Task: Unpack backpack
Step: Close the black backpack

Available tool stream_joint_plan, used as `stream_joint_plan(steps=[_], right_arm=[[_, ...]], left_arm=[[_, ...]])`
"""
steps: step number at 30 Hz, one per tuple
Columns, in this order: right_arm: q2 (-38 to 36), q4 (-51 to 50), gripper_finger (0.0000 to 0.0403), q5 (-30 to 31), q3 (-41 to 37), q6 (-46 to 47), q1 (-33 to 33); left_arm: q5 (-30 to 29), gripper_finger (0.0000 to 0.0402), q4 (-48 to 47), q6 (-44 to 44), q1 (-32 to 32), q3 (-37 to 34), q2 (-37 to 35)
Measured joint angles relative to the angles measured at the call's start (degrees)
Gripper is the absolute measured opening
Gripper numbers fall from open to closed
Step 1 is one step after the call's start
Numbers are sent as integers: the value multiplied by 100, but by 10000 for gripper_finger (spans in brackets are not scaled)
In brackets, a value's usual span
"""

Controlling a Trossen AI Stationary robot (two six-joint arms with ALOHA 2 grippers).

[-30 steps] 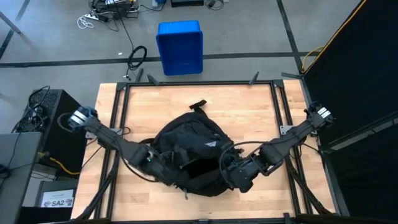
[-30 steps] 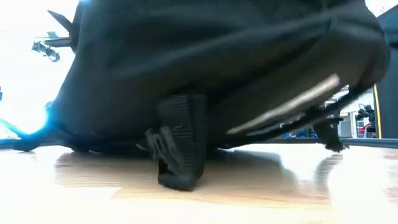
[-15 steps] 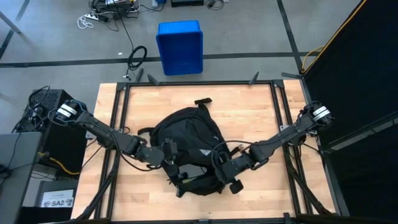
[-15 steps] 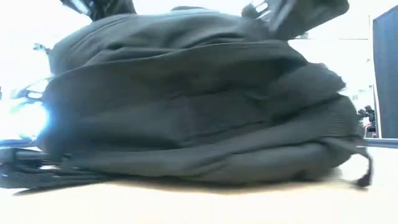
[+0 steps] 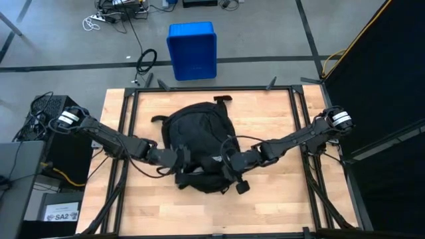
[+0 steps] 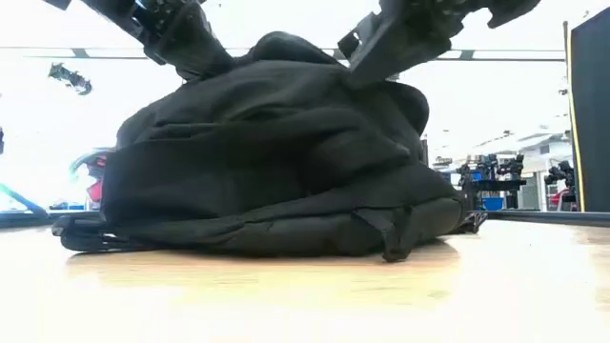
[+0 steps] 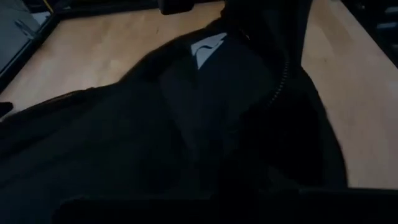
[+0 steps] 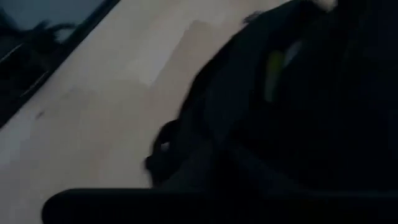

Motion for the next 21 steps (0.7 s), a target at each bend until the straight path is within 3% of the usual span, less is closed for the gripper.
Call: stream_joint_plan(steps=[8, 12, 16, 21], right_arm=[[-117, -710, 104, -140, 115, 18, 340], [-248, -1755, 140, 707, 631, 239, 526], [-391, -2309, 148, 1378, 802, 230, 536], [-297, -1965, 135, 1388, 813, 119, 271]], left_arm=[[-12, 0, -35, 96, -214, 0, 2], [-21, 0, 145, 88, -291, -107, 73], [232, 0, 559, -173, -300, -376, 277], [355, 2, 1114, -398, -410, -553, 431]])
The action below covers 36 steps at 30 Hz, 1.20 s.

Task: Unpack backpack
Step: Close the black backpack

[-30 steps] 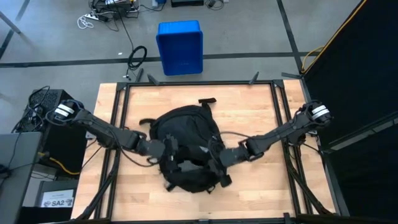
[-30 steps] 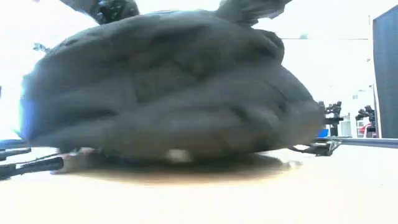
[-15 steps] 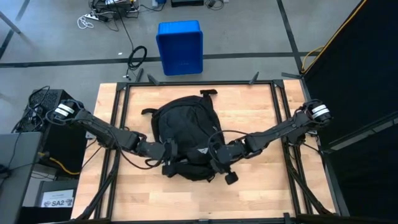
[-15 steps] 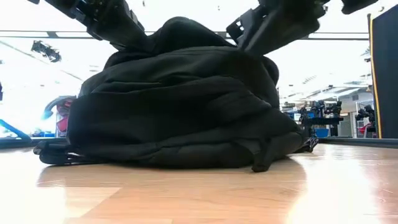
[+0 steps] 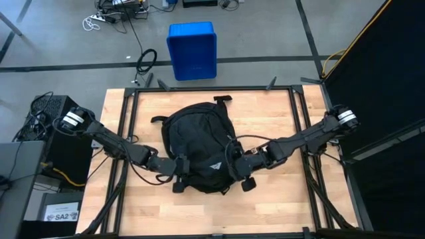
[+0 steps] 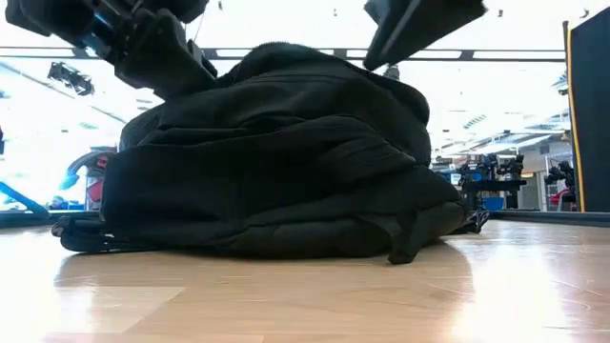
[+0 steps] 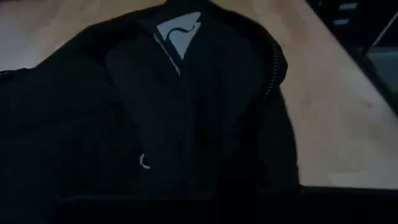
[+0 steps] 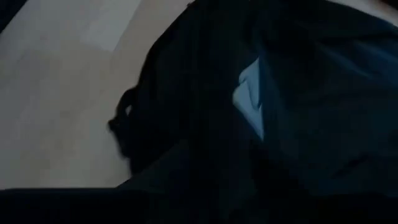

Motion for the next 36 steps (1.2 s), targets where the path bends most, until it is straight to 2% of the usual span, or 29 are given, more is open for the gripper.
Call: stream_joint_plan(steps=[4, 11, 14, 18, 20, 26, 30, 32, 36], right_arm=[[295, 232, 121, -616, 0, -118, -257], [915, 339, 96, -1420, -2, -94, -496], [1143, 485, 82, -1595, -4, -103, -477], [1329, 667, 66, -1698, -4, -127, -426], [1309, 686, 59, -1579, 5, -74, -365], [658, 490, 35, -264, 90, 119, 223], [227, -283, 21, 519, 92, 541, 419], [65, -596, 17, 674, 49, 791, 414], [-169, -585, 12, 701, -463, 1012, 283]], left_arm=[[180, 26, 525, -124, -76, 0, -6], [287, 105, 719, 262, -151, 255, -15], [-48, 134, 896, 657, -151, 384, -15], [-470, 155, 1597, 1078, -63, 409, 103], [-485, 157, 1612, 1094, 30, 409, 242], [-490, 158, 1638, 680, 77, 402, 883], [-386, 158, 1616, 260, 96, 404, 1387], [-88, 158, 1606, 107, 93, 402, 1588], [235, 158, 1526, -132, 17, 404, 1821]])
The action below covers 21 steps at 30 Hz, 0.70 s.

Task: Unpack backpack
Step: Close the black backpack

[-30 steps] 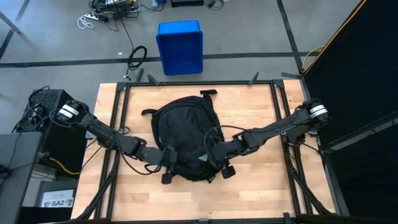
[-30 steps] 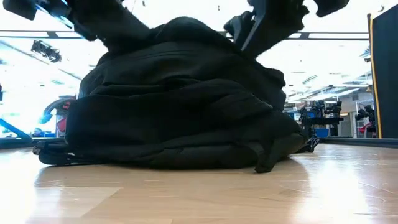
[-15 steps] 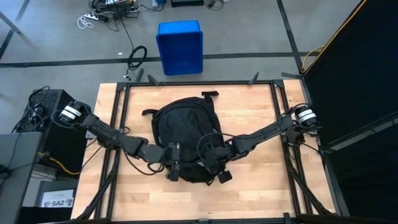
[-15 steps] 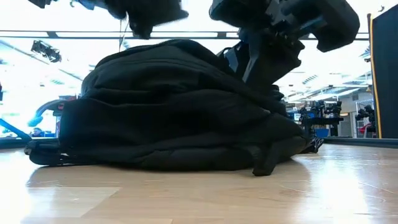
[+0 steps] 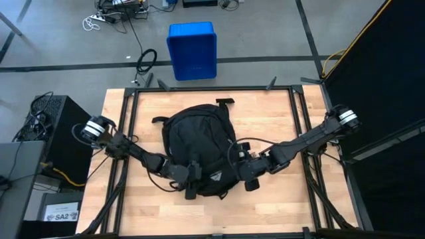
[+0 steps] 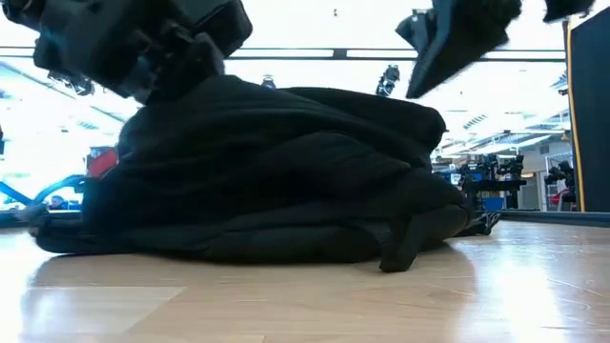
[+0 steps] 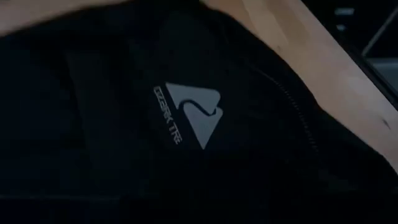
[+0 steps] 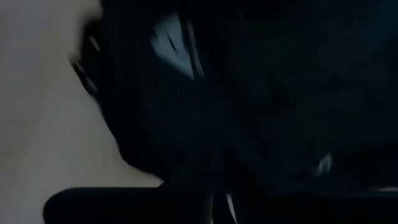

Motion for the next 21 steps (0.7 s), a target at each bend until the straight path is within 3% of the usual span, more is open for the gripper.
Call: stream_joint_plan(steps=[9, 16, 21], right_arm=[[-83, 577, 18, -12, -1245, 349, -718], [-83, 791, 32, 31, -1525, 432, -887], [-83, 1756, 52, -152, -1762, 40, -808]], left_arm=[[84, 126, -1156, -585, -93, 15, -177], [104, 93, -1785, -736, -106, 6, -366], [73, 71, -1954, -954, -235, 0, -366]])
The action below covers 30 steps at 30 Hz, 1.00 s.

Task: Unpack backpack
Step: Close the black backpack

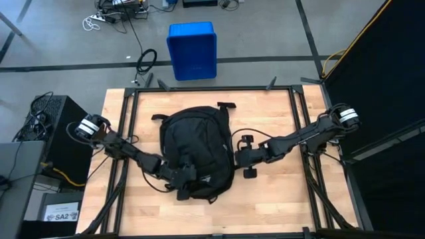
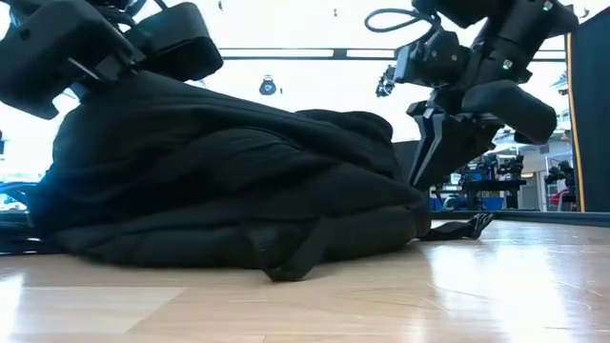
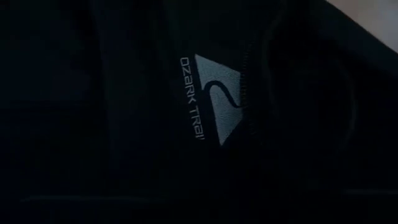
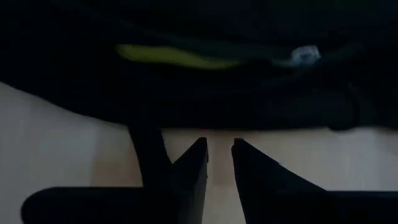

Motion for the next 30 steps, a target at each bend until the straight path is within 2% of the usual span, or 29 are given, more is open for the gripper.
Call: stream_joint_plan(steps=[10, 13, 20, 25, 30], right_arm=[[0, 1374, 89, 133, -146, -426, -268], [0, 1763, 91, -72, -144, -452, -407], [9, 1723, 87, -578, -144, -37, -800], [243, 1922, 101, -1039, -136, 348, -980], [683, 2098, 119, -1084, -135, 358, -992]], left_arm=[[-126, 47, 64, -206, -256, -13, 9], [-201, 46, 70, -234, -262, -13, 11], [-337, 46, 112, -242, -264, -18, 15], [-363, 46, 118, -243, -264, -18, 15], [-374, 46, 181, -212, -262, -18, 17]])
